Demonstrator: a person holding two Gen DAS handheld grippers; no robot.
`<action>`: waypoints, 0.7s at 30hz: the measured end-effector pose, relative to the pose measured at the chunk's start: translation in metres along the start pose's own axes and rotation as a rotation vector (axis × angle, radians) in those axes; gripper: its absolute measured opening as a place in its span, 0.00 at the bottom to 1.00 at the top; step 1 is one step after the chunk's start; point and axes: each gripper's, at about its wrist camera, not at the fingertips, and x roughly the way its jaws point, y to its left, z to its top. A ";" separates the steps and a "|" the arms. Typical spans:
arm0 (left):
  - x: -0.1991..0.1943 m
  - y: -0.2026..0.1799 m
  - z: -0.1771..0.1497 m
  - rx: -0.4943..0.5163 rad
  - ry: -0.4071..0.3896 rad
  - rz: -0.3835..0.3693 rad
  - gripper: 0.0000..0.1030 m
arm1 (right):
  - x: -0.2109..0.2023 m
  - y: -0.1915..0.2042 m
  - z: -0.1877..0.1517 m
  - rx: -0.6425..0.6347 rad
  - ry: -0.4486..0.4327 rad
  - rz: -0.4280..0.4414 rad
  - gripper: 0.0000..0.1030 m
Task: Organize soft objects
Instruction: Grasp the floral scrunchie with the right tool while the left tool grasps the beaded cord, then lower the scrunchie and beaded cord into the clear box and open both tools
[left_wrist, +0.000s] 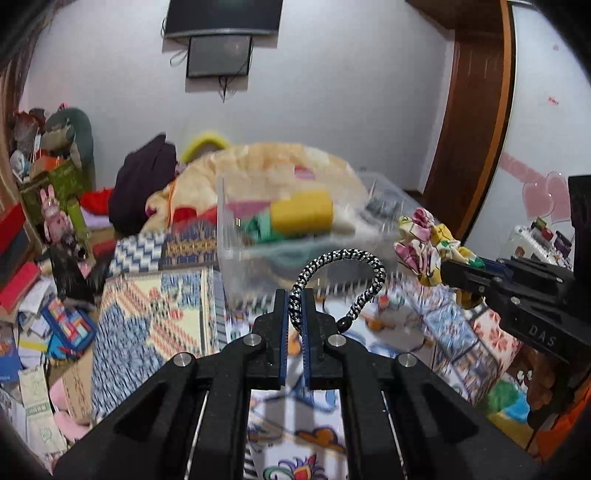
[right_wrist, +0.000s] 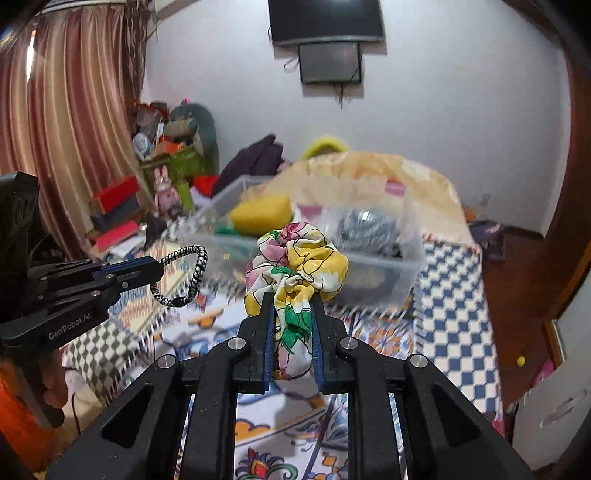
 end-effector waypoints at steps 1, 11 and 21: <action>-0.001 0.000 0.006 0.002 -0.016 0.003 0.05 | -0.001 0.000 0.004 0.001 -0.009 -0.002 0.15; 0.005 0.002 0.048 -0.003 -0.108 0.045 0.05 | -0.002 -0.005 0.040 0.005 -0.116 -0.033 0.15; 0.036 0.017 0.070 -0.007 -0.116 0.110 0.05 | 0.025 -0.008 0.060 0.034 -0.120 -0.048 0.15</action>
